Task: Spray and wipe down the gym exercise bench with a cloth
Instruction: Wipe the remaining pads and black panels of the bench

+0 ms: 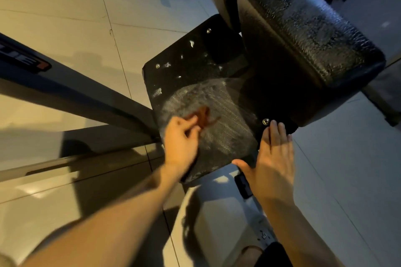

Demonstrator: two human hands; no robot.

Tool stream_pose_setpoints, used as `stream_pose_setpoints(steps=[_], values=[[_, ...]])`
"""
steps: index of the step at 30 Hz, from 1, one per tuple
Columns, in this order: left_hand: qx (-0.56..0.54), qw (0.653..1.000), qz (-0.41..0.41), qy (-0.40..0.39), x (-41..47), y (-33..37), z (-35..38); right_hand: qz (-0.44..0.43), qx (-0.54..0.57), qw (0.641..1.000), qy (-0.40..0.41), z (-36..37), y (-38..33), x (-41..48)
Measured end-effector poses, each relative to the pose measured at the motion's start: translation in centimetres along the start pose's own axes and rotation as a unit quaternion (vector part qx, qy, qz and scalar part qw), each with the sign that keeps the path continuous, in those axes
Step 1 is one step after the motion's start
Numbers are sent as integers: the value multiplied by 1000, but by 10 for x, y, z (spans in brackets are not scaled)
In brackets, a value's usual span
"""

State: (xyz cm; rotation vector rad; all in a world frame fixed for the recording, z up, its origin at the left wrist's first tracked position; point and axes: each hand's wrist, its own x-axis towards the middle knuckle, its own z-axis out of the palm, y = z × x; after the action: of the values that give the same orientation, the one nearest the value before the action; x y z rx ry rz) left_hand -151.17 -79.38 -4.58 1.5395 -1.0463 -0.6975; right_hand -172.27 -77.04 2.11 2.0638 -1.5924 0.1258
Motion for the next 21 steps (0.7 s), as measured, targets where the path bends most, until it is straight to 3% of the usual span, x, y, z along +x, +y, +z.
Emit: stream_pose_setpoints(steps=[4,7,11,14,17,19,21], values=[[-13,996,71,-60,-38,24,19,11,-12,999,-28,-2,-3,4],[-10,995,91,-33,6,14,14,16,4,1000,-26,-5,-5,4],[34,998,-29,36,80,-26,-7,20,17,1000,-14,-8,-5,3],[35,991,-104,71,82,-25,-9,23,21,999,-16,-6,-5,4],[1,1000,11,18,33,27,24,27,21,999,-33,-7,-5,5],[-18,989,133,-60,12,51,41,27,22,999,-42,-8,-6,5],[8,975,207,-76,31,57,44,30,32,998,-45,-10,-7,7]])
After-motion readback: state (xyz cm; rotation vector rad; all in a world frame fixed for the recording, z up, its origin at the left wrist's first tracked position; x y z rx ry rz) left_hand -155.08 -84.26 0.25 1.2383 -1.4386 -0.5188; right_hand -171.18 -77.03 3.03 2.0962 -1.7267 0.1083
